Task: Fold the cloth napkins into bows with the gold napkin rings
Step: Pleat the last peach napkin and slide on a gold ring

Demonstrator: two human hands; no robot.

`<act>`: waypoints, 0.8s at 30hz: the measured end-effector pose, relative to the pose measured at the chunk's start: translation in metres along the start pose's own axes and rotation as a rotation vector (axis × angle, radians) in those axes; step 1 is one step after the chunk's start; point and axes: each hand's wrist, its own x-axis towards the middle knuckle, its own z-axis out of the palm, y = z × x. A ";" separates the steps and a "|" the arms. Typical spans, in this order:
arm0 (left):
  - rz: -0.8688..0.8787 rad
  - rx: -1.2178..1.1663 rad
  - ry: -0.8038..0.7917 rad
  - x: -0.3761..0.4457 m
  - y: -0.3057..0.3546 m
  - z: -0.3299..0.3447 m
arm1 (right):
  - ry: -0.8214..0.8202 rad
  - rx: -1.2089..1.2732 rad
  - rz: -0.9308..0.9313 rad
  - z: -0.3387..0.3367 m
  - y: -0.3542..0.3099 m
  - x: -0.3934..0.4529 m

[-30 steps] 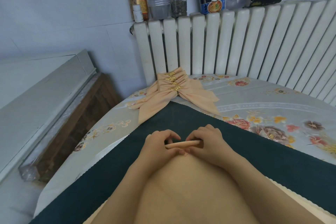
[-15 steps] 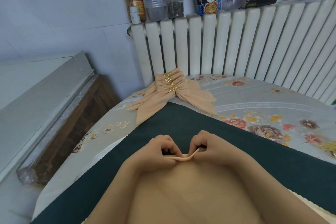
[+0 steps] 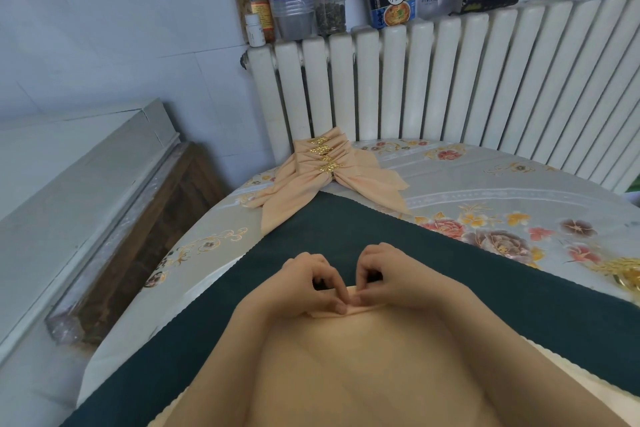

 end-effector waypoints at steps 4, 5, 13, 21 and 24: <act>-0.114 0.033 0.019 -0.002 0.010 0.001 | -0.016 -0.185 0.060 -0.001 -0.008 0.003; -0.144 0.063 0.010 -0.001 0.013 0.001 | -0.013 -0.232 0.081 0.000 -0.011 0.004; -0.068 0.224 0.282 -0.036 0.034 0.016 | 0.311 -0.371 -0.044 0.017 -0.029 -0.032; 0.001 0.146 0.379 -0.079 0.026 0.047 | 0.393 -0.187 -0.071 0.039 -0.022 -0.078; -0.028 0.092 0.344 -0.088 0.026 0.049 | 0.376 -0.149 -0.012 0.042 -0.025 -0.082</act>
